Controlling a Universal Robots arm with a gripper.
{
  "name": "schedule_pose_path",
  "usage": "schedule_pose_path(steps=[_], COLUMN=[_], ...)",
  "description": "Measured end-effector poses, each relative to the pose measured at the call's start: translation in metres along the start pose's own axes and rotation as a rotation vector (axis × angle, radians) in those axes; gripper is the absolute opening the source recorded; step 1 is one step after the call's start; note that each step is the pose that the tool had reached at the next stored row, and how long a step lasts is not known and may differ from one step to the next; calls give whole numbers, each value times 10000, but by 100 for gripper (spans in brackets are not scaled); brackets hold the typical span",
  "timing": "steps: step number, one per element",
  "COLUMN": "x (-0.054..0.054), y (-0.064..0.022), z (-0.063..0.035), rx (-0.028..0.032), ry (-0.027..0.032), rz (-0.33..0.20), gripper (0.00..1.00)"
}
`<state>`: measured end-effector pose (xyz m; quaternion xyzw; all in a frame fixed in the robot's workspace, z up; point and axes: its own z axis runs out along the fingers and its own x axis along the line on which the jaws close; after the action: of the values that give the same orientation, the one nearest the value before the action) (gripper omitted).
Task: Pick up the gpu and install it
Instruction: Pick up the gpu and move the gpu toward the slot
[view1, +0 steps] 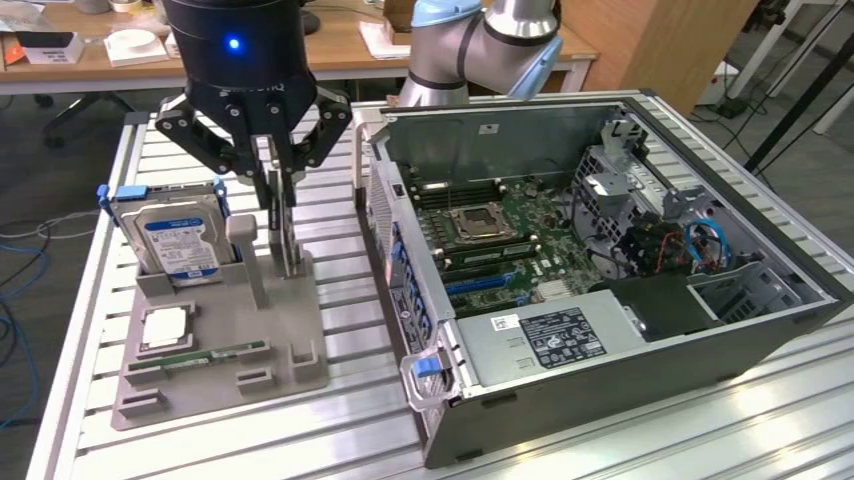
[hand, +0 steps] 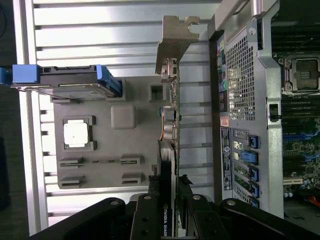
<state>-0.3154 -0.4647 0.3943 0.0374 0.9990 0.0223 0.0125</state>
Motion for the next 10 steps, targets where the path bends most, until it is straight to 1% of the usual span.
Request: schedule_pose_path(steps=[4, 10], x=[-1, -2], y=[0, 2], z=[-3, -51], rx=[0, 1], ry=[0, 0], rz=[-1, 0], gripper=[26, 26])
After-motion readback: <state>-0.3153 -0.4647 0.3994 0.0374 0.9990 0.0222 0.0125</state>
